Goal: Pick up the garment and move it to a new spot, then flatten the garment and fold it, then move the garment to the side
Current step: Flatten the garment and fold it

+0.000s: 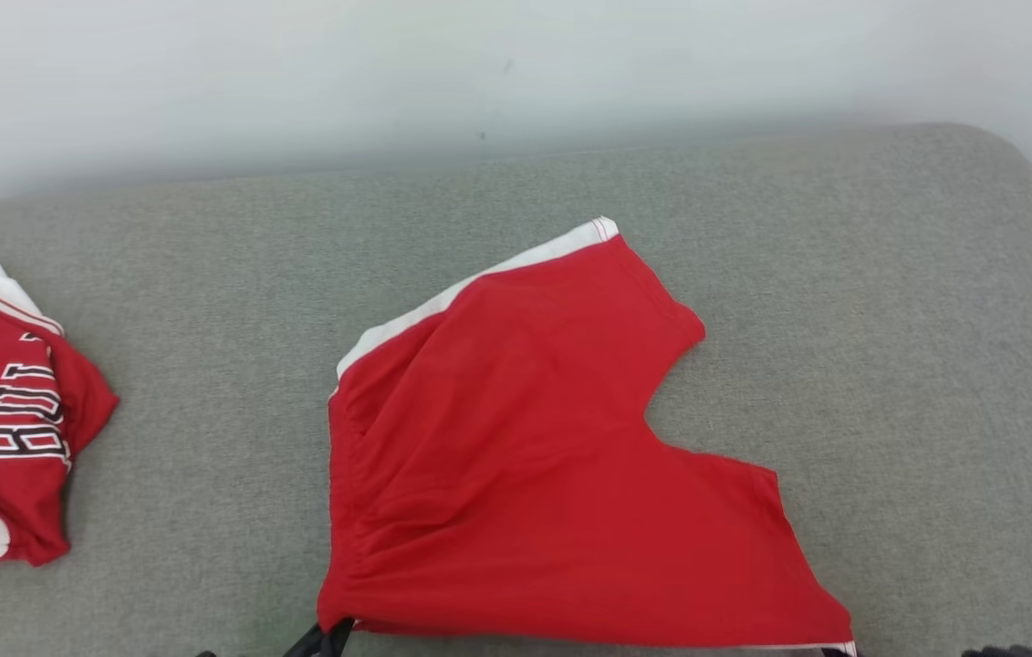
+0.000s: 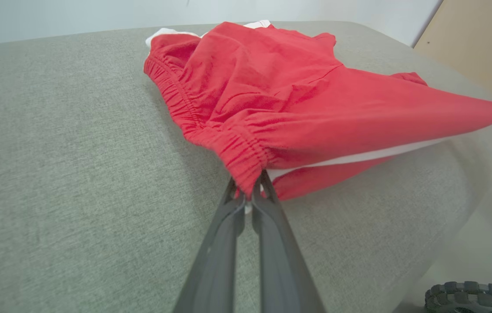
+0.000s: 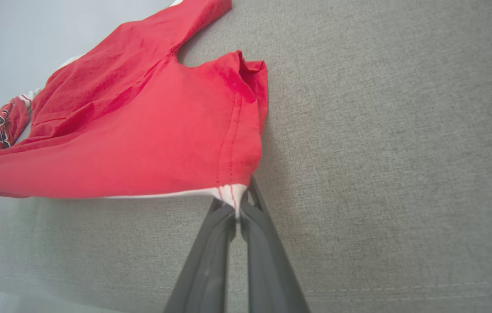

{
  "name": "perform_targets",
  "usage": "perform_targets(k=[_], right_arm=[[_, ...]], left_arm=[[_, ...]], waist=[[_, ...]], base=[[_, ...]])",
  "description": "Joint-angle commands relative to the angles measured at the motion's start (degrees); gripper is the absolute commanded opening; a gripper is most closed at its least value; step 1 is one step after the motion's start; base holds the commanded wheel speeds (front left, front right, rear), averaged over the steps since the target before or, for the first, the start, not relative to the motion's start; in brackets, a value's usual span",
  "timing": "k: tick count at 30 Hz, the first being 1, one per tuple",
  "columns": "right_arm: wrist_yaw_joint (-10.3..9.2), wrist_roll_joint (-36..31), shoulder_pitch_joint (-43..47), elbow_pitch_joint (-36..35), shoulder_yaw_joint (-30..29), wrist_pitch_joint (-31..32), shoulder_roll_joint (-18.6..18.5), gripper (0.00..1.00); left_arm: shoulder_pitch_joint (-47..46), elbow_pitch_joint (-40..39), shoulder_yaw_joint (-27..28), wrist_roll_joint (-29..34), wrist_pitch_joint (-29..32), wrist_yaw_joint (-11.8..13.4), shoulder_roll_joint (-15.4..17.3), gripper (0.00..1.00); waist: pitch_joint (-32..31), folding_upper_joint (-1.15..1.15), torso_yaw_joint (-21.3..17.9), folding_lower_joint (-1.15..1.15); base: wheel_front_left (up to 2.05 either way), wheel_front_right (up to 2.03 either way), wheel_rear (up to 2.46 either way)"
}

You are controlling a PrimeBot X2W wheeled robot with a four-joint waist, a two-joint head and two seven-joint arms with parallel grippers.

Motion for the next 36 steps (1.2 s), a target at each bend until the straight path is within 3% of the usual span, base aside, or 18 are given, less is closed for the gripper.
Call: perform_targets(k=[1,9,23,36], right_arm=[[-0.14,-0.2,0.64,-0.36,-0.26,0.24,0.54,0.0],[-0.13,-1.36,-1.44,-2.9,-5.01,2.26,3.06,0.0],[-0.13,0.04,-15.63,-0.96,-9.44,6.01,-1.42,0.0],[-0.13,-1.29,-37.31,10.51,-3.32,9.08,-6.34,0.0]], left_arm=[[0.76,-0.09,0.31,0.62,-0.19,-0.15,0.22,0.0],[-0.39,0.3,-0.75,3.51,-0.19,-1.89,-2.87,0.0],[-4.87,-0.45,1.48,6.96,-0.19,-5.35,-8.59,0.0],[-17.1,3.54,2.84,3.9,-0.19,-5.79,-12.02,0.0]], waist=[[-0.46,0.01,0.68,0.01],[0.71,0.01,1.86,0.01],[1.45,0.01,6.11,0.01],[6.46,0.01,9.28,0.01]], base=[[0.0,0.0,0.0],[0.0,0.0,0.0],[0.0,0.0,0.0],[0.0,0.0,0.0]])
